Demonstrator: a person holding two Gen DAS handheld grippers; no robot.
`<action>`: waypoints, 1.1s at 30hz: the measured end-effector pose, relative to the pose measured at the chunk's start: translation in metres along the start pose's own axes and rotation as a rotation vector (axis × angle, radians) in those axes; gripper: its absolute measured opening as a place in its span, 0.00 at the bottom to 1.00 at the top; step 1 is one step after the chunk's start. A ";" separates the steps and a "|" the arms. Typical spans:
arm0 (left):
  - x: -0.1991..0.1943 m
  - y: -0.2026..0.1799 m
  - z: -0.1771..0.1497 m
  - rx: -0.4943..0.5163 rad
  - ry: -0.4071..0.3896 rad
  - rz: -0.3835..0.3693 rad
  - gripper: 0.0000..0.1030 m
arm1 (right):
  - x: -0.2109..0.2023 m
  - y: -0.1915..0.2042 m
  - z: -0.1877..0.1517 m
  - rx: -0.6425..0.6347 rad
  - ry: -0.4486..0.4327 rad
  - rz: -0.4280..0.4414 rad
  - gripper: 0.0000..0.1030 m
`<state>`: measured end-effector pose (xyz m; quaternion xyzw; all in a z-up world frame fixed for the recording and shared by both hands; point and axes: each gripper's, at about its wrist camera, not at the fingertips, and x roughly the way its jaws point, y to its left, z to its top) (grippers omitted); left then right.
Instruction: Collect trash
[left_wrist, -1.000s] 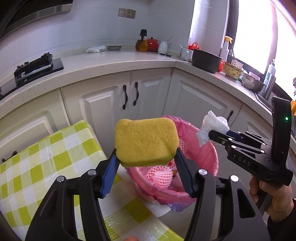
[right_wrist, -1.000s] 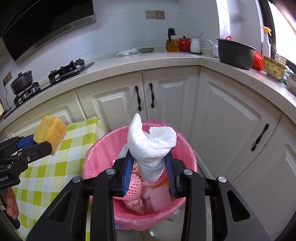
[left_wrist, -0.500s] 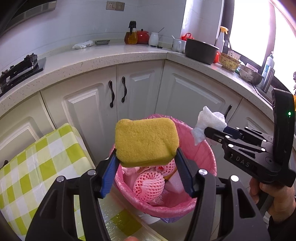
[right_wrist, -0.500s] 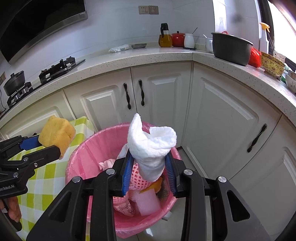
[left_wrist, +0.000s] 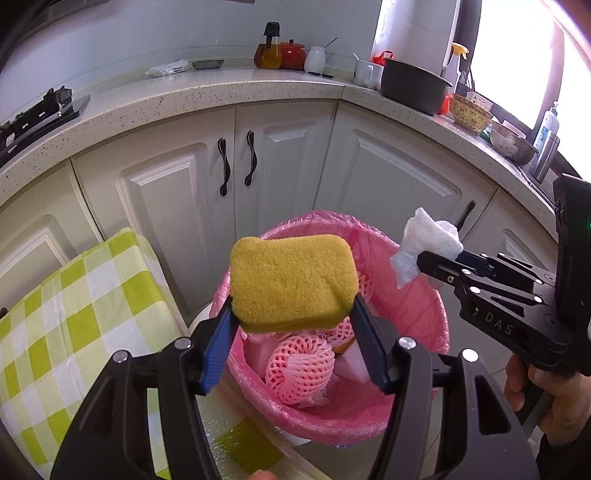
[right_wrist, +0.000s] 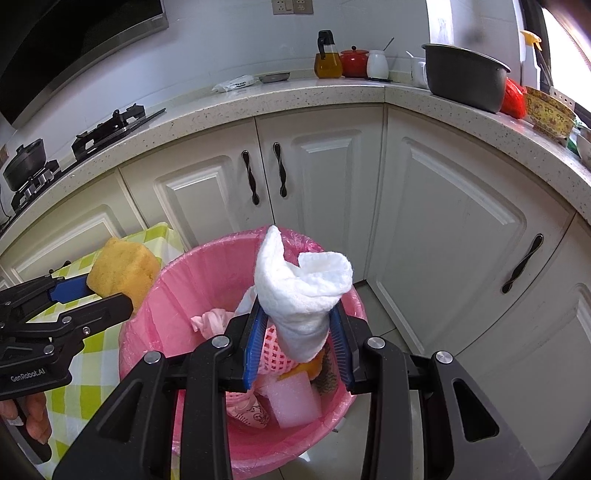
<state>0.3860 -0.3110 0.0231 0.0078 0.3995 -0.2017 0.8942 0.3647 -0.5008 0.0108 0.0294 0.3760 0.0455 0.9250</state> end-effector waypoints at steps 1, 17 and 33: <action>0.001 0.001 0.000 -0.004 0.001 -0.002 0.58 | 0.000 0.000 0.000 0.001 0.000 0.001 0.33; 0.004 -0.004 0.006 -0.003 0.009 -0.007 0.66 | 0.006 0.000 0.002 0.000 0.009 -0.016 0.41; -0.003 0.002 -0.003 -0.007 0.010 -0.002 0.68 | -0.002 -0.005 -0.002 0.012 -0.005 -0.035 0.56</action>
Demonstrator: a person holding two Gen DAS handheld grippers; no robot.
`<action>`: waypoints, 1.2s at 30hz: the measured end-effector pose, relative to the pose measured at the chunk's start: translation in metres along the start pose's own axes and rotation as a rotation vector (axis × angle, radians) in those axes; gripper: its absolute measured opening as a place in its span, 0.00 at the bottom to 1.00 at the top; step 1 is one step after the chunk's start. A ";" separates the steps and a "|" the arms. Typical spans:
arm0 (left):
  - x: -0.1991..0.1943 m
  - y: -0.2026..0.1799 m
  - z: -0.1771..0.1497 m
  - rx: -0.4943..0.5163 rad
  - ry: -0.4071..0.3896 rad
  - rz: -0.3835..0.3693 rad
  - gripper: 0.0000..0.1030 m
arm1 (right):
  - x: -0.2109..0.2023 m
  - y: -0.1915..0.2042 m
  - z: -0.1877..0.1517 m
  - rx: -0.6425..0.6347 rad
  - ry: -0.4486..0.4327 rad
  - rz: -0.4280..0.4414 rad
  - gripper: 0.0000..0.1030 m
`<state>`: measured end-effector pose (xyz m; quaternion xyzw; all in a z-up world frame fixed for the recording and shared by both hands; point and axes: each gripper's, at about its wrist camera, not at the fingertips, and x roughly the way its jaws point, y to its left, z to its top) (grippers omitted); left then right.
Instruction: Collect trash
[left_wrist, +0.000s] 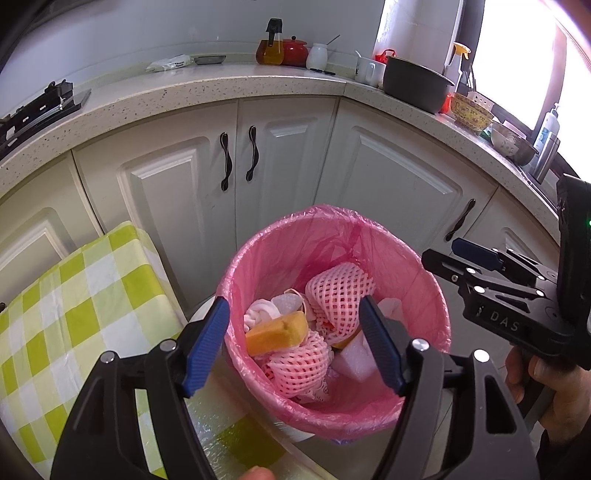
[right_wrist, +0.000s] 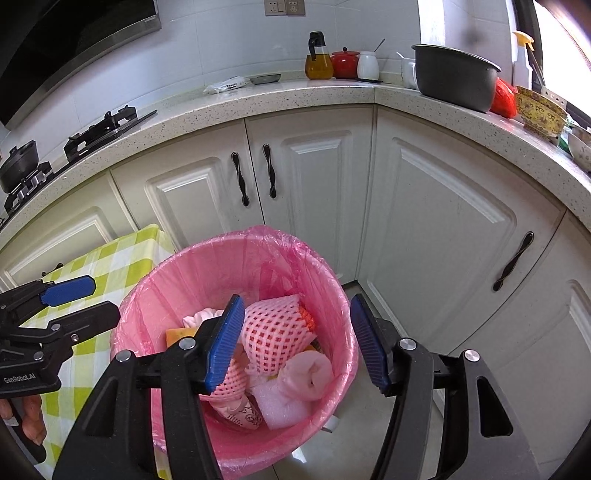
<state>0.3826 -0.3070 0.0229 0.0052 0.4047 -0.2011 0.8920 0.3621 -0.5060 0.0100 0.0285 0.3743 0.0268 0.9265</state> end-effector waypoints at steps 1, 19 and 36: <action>-0.002 0.000 -0.001 0.001 0.000 -0.002 0.69 | -0.001 0.000 -0.001 0.001 0.000 0.000 0.56; -0.066 0.014 -0.046 -0.051 -0.053 -0.015 0.95 | -0.061 0.020 -0.046 0.034 -0.097 -0.034 0.79; -0.081 0.006 -0.054 0.015 -0.035 0.003 0.95 | -0.086 0.024 -0.059 0.072 -0.023 -0.018 0.82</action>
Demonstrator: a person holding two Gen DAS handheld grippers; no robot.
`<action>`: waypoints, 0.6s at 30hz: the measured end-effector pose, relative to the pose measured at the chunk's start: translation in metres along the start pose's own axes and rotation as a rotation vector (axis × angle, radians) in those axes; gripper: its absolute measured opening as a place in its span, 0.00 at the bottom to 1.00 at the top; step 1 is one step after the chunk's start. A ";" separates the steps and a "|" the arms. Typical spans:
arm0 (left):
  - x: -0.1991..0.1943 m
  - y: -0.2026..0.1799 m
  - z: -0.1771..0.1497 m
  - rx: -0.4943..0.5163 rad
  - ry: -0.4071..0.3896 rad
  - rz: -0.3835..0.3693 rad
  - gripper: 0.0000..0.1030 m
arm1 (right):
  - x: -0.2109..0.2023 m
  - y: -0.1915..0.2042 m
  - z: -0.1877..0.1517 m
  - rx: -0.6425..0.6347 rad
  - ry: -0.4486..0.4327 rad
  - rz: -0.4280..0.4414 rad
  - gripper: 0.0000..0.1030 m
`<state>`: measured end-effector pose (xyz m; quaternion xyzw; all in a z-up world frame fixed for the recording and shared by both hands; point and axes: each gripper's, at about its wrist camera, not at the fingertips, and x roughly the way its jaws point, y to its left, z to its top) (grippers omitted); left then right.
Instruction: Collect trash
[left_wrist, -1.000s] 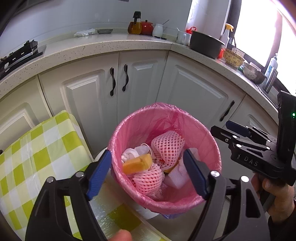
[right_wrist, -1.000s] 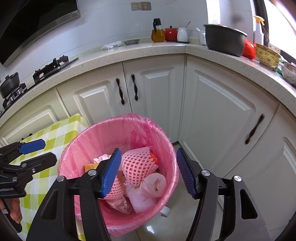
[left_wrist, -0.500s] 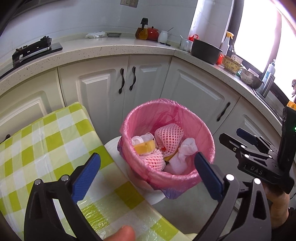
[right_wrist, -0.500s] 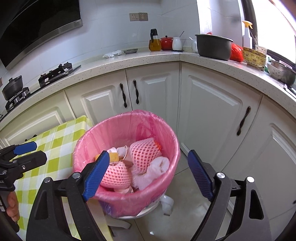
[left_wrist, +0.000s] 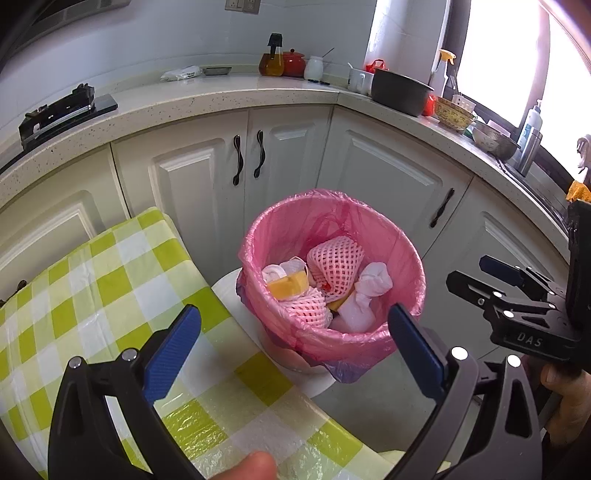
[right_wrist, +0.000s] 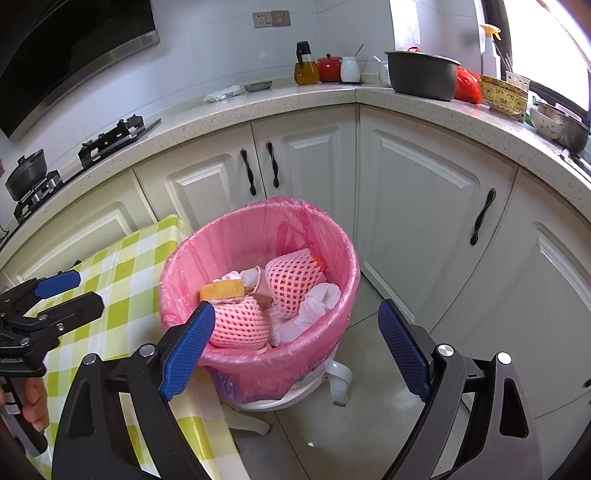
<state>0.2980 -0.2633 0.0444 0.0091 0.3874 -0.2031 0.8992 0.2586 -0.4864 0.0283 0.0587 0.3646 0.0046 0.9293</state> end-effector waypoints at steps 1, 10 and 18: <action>-0.004 0.000 -0.002 0.000 -0.007 0.007 0.95 | -0.004 0.001 -0.002 0.003 -0.004 0.002 0.82; -0.043 0.009 -0.031 -0.051 -0.069 0.034 0.95 | -0.037 0.019 -0.020 -0.029 -0.062 0.011 0.82; -0.056 0.016 -0.044 -0.042 -0.070 0.047 0.95 | -0.039 0.027 -0.026 -0.017 -0.050 0.029 0.82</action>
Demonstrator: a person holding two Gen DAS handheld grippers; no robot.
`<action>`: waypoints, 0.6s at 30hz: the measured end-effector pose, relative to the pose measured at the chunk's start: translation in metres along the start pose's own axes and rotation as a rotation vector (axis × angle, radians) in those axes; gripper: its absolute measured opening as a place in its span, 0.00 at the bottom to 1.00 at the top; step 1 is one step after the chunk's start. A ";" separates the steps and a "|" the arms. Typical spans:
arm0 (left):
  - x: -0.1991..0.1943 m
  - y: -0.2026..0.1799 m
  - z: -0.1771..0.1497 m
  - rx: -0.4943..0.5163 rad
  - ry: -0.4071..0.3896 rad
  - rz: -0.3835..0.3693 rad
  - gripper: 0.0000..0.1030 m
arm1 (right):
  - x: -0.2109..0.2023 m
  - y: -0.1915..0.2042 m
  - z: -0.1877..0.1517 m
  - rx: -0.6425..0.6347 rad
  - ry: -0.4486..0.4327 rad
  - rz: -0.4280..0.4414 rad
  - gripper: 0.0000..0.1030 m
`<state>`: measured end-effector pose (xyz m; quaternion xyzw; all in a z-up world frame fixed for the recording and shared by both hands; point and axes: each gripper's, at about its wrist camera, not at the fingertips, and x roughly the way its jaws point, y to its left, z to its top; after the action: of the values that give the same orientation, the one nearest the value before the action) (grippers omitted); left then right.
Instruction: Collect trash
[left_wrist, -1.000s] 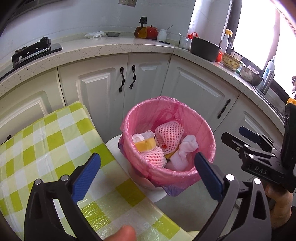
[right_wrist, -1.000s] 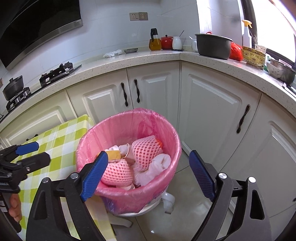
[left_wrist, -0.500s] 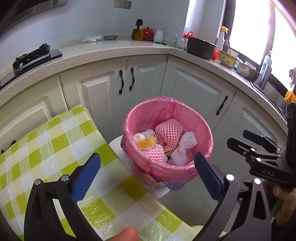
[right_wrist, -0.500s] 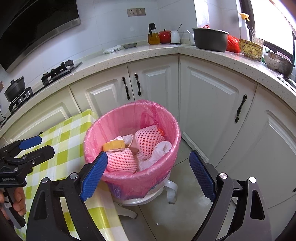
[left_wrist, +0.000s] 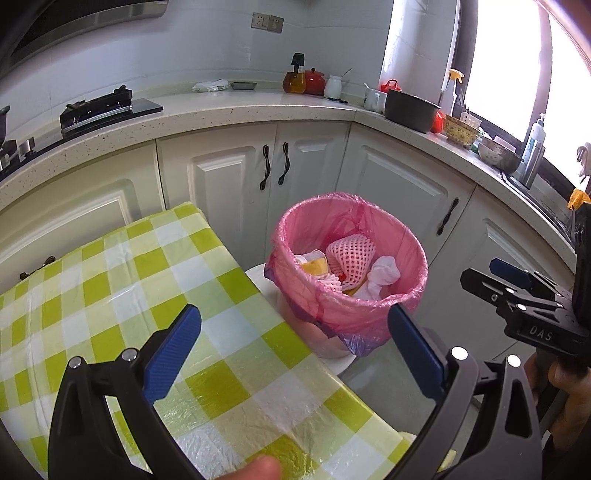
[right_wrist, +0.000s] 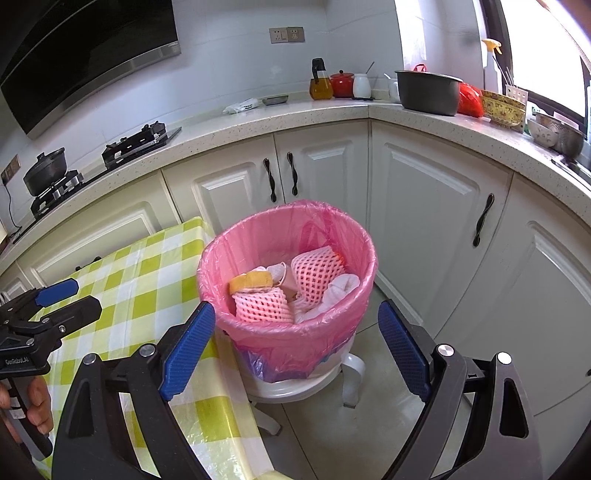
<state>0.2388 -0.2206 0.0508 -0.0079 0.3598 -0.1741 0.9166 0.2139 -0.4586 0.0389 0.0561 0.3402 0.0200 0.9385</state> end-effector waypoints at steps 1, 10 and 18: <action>0.000 -0.001 0.000 0.004 0.000 -0.003 0.95 | 0.000 0.000 0.000 0.000 0.001 0.000 0.82; 0.002 -0.007 0.001 0.014 0.004 -0.023 0.95 | 0.002 0.002 -0.001 -0.011 0.008 -0.012 0.82; 0.005 -0.008 0.001 0.017 0.008 -0.030 0.95 | 0.003 0.001 -0.002 -0.010 0.010 -0.010 0.82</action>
<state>0.2404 -0.2303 0.0497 -0.0046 0.3619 -0.1909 0.9125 0.2148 -0.4568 0.0354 0.0498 0.3450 0.0174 0.9371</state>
